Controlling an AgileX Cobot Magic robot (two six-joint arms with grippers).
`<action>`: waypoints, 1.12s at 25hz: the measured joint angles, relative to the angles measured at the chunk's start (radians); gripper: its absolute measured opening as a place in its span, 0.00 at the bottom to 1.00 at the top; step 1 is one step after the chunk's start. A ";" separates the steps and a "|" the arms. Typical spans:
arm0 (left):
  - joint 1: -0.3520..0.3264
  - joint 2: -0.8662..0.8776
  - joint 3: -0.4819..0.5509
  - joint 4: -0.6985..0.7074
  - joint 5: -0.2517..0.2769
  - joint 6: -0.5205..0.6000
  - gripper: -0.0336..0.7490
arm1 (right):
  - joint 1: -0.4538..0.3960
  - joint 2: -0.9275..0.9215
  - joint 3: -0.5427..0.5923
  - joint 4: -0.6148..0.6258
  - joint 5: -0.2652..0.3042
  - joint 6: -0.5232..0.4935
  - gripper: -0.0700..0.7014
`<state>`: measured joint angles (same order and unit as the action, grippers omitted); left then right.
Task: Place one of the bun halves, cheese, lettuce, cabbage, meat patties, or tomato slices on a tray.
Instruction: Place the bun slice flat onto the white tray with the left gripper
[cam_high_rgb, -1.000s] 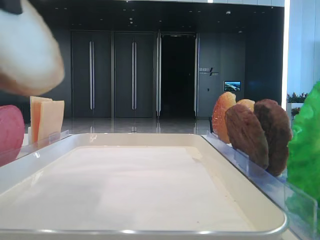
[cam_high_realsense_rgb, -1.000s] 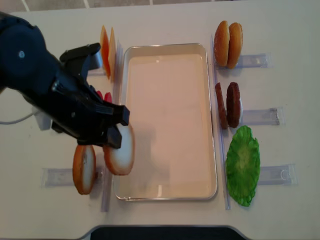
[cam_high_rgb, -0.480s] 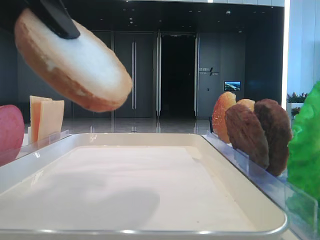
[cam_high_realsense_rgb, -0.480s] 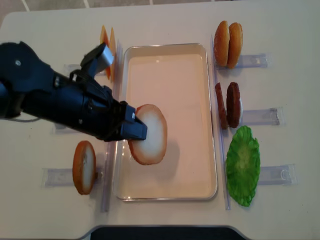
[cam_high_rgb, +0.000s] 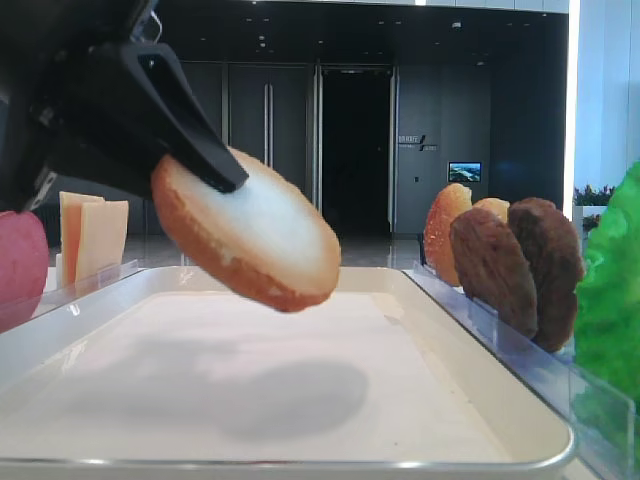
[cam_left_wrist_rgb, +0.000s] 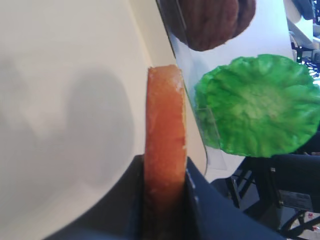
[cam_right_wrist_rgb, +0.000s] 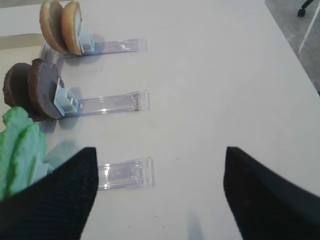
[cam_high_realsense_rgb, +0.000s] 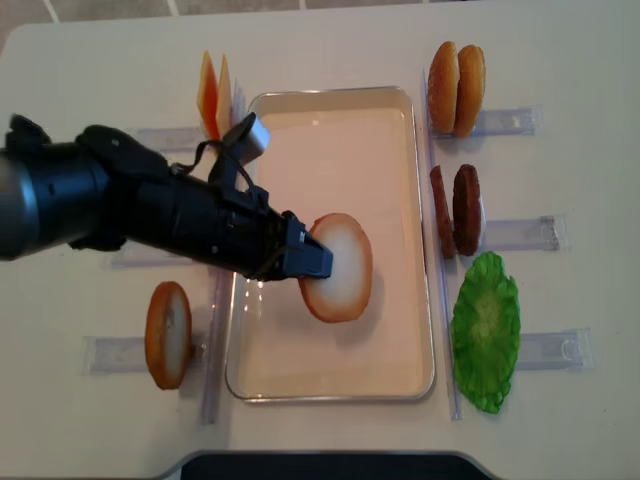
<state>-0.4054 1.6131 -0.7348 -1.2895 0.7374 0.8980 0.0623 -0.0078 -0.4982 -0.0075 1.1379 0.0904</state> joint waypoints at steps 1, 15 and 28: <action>0.000 0.016 0.000 -0.009 -0.012 0.010 0.21 | 0.000 0.000 0.000 0.000 0.000 0.000 0.77; -0.002 0.107 0.000 -0.071 -0.104 0.081 0.20 | 0.000 0.000 0.000 0.000 0.000 0.000 0.77; -0.025 0.161 -0.001 -0.159 -0.099 0.204 0.20 | 0.000 0.000 0.000 0.000 0.000 0.000 0.77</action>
<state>-0.4305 1.7743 -0.7357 -1.4480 0.6389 1.1025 0.0623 -0.0078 -0.4982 -0.0075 1.1379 0.0904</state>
